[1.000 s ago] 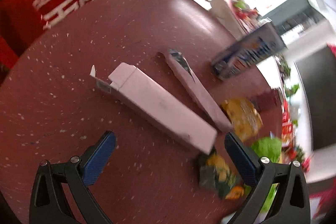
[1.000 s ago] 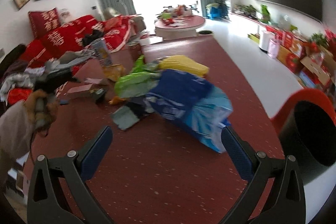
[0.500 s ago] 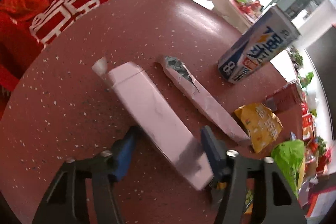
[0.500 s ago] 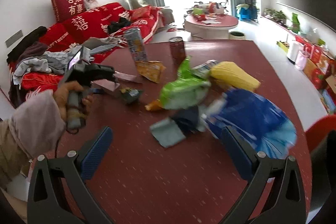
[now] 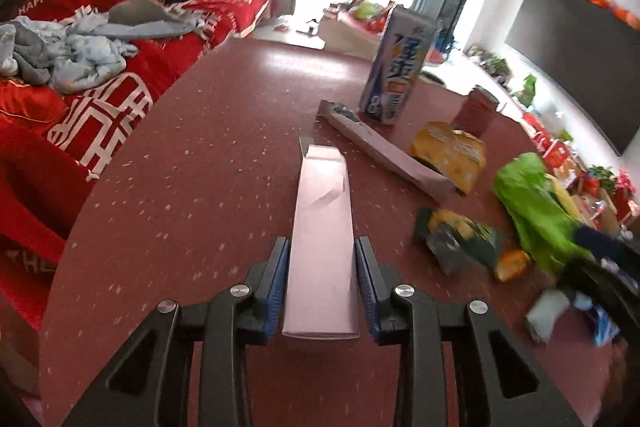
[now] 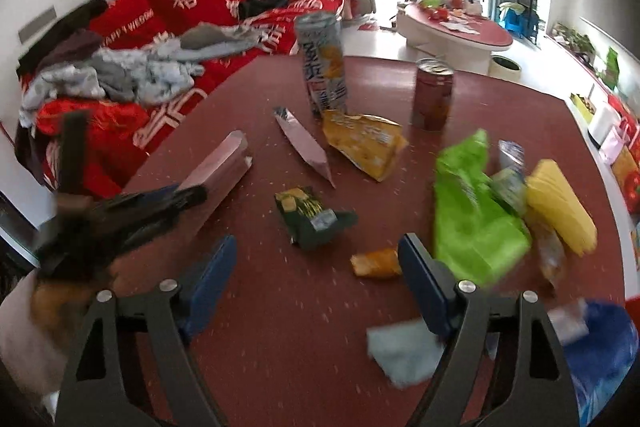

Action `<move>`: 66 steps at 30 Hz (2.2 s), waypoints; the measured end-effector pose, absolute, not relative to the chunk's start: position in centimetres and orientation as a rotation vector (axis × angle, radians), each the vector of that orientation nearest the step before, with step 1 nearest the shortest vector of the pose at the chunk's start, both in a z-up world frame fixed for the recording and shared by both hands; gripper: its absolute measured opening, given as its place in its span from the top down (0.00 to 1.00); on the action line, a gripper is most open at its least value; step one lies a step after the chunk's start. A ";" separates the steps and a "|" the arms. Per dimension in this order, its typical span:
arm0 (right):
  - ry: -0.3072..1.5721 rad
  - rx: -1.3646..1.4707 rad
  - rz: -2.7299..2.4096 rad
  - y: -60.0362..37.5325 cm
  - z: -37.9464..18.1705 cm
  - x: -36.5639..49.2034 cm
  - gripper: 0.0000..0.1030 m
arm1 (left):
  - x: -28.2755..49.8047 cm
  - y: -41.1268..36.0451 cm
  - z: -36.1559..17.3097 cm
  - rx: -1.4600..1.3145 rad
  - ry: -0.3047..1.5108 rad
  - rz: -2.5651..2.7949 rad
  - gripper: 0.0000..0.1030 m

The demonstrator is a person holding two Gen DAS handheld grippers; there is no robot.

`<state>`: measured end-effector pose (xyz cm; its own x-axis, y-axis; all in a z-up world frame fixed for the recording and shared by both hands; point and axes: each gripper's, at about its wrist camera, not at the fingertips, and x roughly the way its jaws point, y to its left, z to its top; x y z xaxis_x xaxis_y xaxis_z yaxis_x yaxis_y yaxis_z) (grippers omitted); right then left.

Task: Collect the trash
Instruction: 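Grasp the green snack wrapper with the right gripper, then drop the pink box and clear bag into the bin with the left gripper while the right drops the wrapper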

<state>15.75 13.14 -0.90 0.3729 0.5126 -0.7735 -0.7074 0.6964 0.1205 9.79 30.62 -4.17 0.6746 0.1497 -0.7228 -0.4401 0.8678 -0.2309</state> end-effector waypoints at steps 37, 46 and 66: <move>1.010 -0.165 0.798 10.2 -2.2 10.7 0.76 | 6.7 26.7 -7.0 -0.300 0.909 0.290 0.00; 0.938 -0.039 0.739 2.5 1.0 9.2 0.76 | 5.0 22.4 -3.3 -0.275 0.805 0.178 0.00; 0.793 0.214 0.330 -21.1 3.7 9.2 0.76 | 9.7 -1.6 7.1 -0.128 0.667 -0.372 0.00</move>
<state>9.18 -21.08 3.71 0.6547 0.3682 -0.6602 -0.2093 0.9275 0.3097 9.71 -1.58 7.07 0.7230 -0.3762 -0.5795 0.2948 0.9265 -0.2337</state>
